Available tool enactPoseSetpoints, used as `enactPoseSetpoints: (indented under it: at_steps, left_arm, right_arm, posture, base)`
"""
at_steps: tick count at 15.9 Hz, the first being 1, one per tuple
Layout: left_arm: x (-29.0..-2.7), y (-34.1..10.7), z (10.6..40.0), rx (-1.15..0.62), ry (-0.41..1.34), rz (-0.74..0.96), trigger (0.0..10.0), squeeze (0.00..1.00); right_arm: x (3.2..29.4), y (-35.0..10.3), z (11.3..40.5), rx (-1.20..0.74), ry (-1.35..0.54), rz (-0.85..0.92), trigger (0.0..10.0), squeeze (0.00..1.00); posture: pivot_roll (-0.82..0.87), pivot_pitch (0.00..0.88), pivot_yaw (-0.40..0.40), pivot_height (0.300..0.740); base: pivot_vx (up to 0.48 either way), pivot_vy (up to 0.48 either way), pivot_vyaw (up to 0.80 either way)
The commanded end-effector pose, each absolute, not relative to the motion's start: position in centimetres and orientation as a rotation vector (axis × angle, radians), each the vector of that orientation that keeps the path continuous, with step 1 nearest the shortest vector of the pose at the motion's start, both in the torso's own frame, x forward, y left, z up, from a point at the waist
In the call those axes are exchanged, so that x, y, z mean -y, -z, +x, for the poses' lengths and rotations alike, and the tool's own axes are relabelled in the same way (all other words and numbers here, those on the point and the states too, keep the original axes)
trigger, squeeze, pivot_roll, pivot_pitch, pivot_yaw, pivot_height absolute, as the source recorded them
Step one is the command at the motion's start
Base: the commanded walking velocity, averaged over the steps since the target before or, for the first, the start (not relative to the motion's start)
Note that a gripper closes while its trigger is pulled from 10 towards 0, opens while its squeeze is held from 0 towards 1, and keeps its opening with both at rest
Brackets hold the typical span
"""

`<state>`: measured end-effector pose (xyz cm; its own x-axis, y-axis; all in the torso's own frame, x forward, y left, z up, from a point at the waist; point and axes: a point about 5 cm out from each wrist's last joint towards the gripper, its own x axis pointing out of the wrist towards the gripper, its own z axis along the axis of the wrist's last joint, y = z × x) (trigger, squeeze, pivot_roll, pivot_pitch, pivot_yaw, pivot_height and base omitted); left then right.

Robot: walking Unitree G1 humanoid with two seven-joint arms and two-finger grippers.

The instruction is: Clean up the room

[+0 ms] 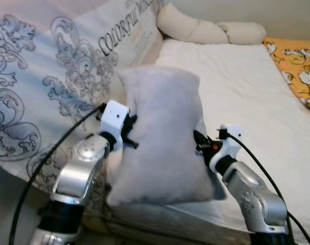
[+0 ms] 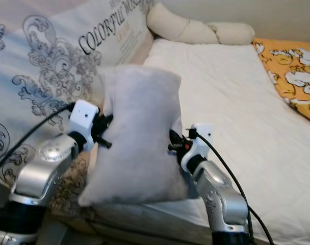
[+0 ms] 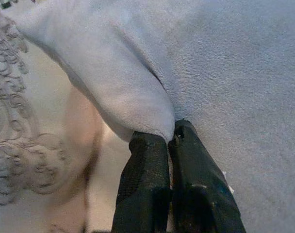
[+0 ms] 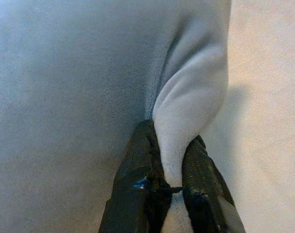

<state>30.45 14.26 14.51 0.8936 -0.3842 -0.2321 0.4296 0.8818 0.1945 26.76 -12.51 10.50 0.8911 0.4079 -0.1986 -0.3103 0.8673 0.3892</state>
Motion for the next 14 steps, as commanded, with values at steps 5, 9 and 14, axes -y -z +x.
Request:
enactPoseSetpoints:
  at_steps: [5,9,14]
  left_arm:
    - [-13.6,-14.5,30.4,-0.165,0.497,0.319,10.0,0.00]
    - [-13.4,-14.6,30.7,-0.160,0.499,0.321,10.0,0.00]
    - [-13.7,-14.2,31.4,-0.178,0.474,0.311,10.0,0.00]
  right_arm:
    - [11.9,-11.1,26.7,-0.270,-0.428,0.352,10.0,0.00]
    - [12.1,-10.7,26.7,-0.286,-0.401,0.340,10.0,0.00]
    - [12.7,-10.3,26.6,-0.301,-0.348,0.369,10.0,0.00]
  posture:
    - [-0.09,0.000,0.011,0.740]
    - [-0.10,0.000,0.018,0.740]
    - [-0.11,0.000,0.025,0.740]
  base:
    - [0.054,0.000,0.00]
    - [0.000,0.000,0.00]
    - [0.000,0.000,0.00]
